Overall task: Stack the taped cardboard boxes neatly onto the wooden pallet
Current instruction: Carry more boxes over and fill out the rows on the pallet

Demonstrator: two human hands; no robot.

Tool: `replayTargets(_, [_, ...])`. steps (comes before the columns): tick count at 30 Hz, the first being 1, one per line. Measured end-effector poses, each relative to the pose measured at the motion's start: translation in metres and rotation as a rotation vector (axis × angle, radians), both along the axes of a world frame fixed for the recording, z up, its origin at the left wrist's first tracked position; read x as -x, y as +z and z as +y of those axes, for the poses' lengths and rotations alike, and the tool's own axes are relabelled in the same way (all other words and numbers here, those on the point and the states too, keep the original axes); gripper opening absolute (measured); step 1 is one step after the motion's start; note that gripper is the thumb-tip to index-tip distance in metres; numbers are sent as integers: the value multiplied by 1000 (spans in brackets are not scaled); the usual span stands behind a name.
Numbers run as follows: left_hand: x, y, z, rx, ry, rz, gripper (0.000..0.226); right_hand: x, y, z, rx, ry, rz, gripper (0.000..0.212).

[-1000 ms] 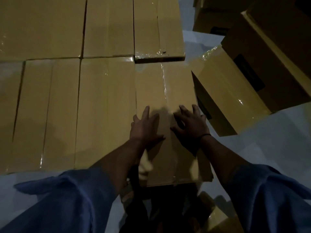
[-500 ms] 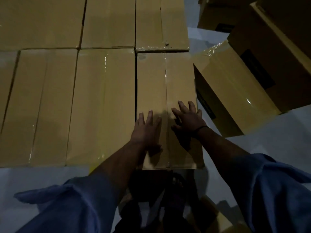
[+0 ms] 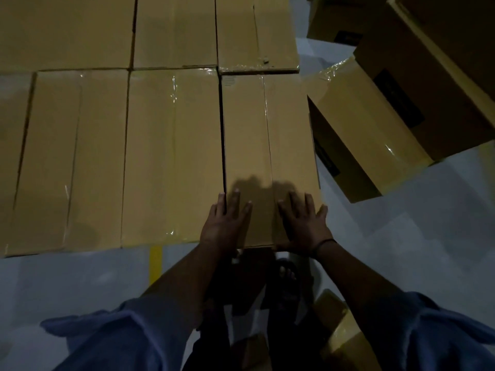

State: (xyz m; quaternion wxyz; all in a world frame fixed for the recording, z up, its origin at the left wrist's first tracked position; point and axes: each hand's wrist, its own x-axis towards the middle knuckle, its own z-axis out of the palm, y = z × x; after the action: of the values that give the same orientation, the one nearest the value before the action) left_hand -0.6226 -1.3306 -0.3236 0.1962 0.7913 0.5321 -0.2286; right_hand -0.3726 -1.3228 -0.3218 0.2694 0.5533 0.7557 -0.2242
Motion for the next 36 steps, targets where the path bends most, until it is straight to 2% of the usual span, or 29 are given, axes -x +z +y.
replayTargets(4, [2, -1, 0, -30, -12, -9, 136, -4, -2, -8, 15, -89, 25, 132])
replayTargets(12, [5, -3, 3, -105, -34, -4, 136, -12, -2, 10, -17, 34, 22, 132])
replayTargets(22, [7, 4, 17, -96, -80, 30, 134, -7, 3, 20, -1, 44, 14, 129])
replayTargets(36, [6, 10, 29, -97, -38, 17, 136, -5, -2, 36, 29, 54, -22, 129])
